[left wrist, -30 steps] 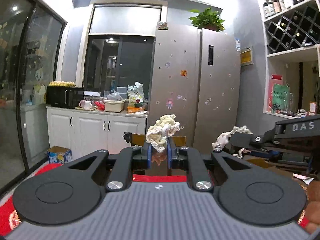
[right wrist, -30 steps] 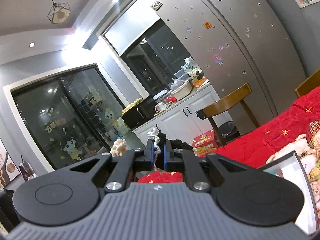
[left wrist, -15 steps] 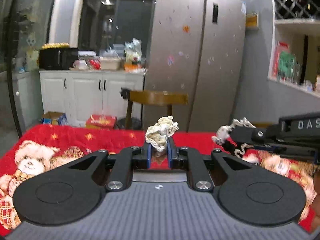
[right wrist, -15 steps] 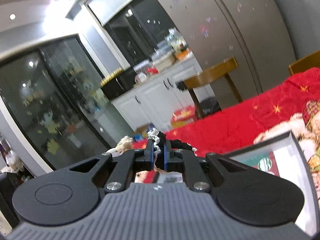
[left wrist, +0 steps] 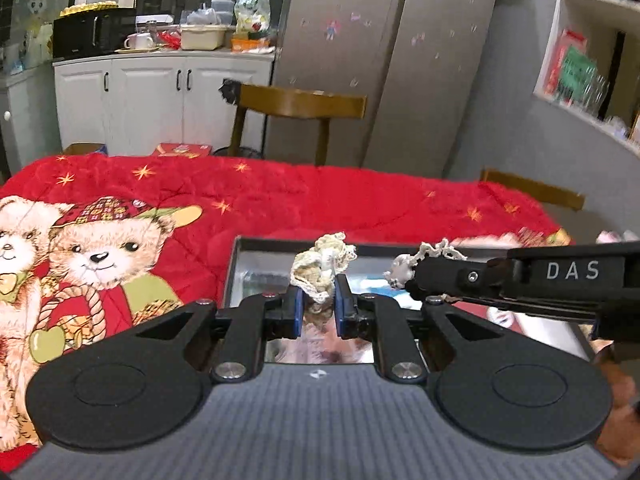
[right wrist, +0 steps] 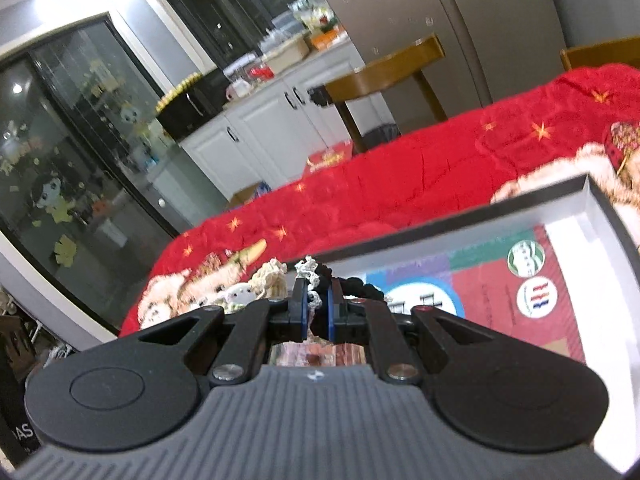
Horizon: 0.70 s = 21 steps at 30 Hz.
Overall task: Organize objects
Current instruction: 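Move the held scrunchies with both tools over the open black box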
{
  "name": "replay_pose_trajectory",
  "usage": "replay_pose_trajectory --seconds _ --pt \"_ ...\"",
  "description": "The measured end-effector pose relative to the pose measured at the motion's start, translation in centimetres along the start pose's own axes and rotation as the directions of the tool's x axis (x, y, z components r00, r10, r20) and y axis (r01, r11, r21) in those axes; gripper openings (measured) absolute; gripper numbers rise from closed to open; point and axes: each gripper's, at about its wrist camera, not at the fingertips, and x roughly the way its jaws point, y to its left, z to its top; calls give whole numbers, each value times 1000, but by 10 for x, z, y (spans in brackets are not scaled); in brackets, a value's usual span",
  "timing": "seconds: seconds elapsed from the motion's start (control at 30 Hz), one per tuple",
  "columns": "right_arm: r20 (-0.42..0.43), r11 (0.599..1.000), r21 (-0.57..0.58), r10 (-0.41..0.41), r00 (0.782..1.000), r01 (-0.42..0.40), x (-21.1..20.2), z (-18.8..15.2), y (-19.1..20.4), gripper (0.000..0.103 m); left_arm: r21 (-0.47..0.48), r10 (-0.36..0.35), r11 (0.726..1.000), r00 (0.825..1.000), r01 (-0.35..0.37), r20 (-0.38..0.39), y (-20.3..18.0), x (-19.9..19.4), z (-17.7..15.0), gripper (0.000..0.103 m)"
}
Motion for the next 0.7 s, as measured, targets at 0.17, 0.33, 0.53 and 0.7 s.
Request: replay_pose_trajectory --seconds 0.17,0.33,0.53,0.7 --pt "-27 999 1 -33 999 33 8 -3 -3 11 1 33 999 998 -33 -53 4 7 -3 17" --pt "-46 999 3 -37 998 37 10 -4 -5 11 -17 9 1000 997 -11 -80 6 9 -3 18" --pt "-60 1000 12 -26 998 27 12 -2 -6 11 -19 22 1000 996 -23 -90 8 12 -5 17" --pt "-61 1000 6 -26 998 27 14 -2 -6 11 -4 32 999 995 -32 -97 5 13 -5 18"
